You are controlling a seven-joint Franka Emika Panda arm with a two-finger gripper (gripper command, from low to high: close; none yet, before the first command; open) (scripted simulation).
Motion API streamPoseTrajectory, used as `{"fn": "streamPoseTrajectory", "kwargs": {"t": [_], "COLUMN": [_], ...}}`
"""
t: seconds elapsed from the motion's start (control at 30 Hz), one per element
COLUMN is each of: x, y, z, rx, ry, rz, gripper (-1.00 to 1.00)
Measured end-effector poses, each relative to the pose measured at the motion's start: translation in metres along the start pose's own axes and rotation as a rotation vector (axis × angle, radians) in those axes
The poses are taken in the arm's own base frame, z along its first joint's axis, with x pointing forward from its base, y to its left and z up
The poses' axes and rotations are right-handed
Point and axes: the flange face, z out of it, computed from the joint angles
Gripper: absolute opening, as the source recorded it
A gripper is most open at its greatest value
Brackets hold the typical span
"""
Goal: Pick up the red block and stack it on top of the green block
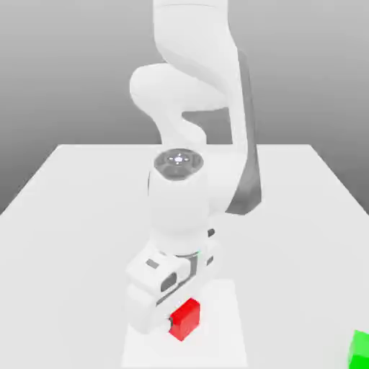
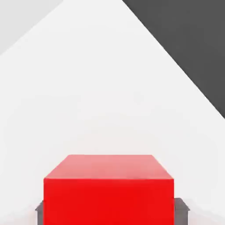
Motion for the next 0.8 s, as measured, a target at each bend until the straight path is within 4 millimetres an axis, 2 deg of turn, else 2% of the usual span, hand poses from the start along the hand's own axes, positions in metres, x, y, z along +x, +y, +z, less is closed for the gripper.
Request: {"fn": "streamPoseTrajectory", "kwargs": {"t": [0.07,0.23,0.3,0.43,0.57,0.73,0.8], "x": [0.0,0.001,0.012,0.051,0.08,0.093,0.094], "y": [0.0,0.0,-0.015,-0.079,-0.161,-0.272,-0.287], "z": [-0.001,-0.049,-0.063,-0.076,-0.086,-0.096,-0.075], "rx": [0.0,0.0,-0.001,-0.006,-0.007,-0.001,0.0], "ry": [0.001,0.001,0.001,0.001,0.002,0.001,0.001], "rz": [0.0,0.0,-0.028,-0.134,-0.249,-0.387,-0.404], "gripper": [-1.0,-1.0,-1.0,-1.0,-1.0,-1.0,-1.0]}}
